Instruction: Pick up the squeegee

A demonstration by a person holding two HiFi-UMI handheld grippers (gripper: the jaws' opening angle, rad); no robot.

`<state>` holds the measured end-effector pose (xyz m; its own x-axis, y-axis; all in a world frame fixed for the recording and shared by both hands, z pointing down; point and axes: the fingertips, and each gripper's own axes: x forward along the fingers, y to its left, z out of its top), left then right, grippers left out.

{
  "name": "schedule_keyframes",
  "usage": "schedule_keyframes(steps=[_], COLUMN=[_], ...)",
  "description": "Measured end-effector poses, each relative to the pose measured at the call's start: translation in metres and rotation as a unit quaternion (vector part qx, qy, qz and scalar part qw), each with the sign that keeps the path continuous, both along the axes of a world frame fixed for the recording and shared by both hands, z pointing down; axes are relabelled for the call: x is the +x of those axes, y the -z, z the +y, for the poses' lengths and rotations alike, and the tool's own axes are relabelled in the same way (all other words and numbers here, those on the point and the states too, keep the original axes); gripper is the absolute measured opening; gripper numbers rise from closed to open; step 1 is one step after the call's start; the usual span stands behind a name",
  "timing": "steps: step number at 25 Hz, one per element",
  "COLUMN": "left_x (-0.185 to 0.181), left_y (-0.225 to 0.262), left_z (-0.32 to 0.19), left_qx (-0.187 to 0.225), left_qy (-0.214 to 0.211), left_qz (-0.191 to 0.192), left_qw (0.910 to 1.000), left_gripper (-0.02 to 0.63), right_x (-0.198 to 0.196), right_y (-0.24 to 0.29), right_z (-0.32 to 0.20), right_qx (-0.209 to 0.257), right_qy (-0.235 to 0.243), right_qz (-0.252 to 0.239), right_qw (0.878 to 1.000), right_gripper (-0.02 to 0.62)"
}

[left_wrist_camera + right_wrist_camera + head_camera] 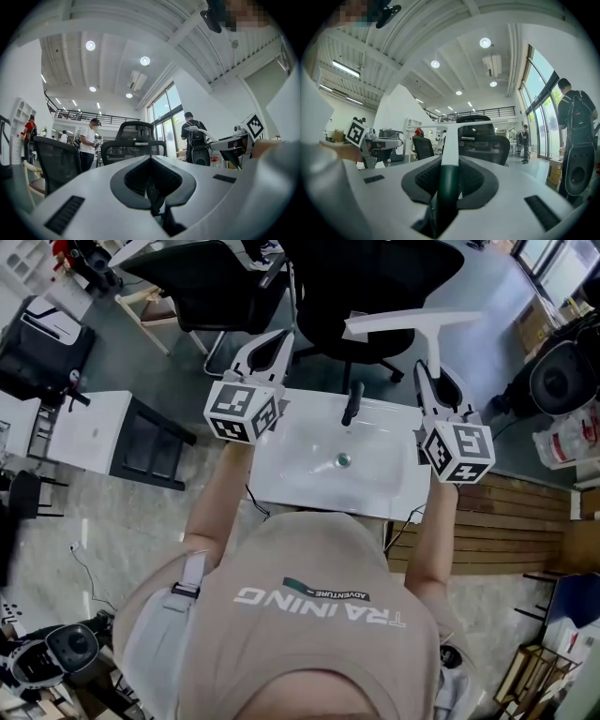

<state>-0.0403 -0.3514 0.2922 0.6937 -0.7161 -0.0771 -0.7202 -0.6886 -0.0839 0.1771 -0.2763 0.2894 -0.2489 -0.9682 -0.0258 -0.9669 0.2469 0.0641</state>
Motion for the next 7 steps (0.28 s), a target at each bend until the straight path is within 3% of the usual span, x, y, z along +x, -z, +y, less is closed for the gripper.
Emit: schedule_keyframes(steps=[7], left_x=[-0.0008], left_y=[0.0011], left_z=[0.0018], left_qx=[0.001], left_qy=[-0.002], left_qz=[0.002], left_qw=[1.0000], left_gripper=[0.012], right_x=[-0.0018], right_y=[0.0004], right_z=[0.0022], right_qx=[0.000], right_qy=[-0.001], right_qz=[0.001], right_qw=[1.000], right_gripper=[0.087])
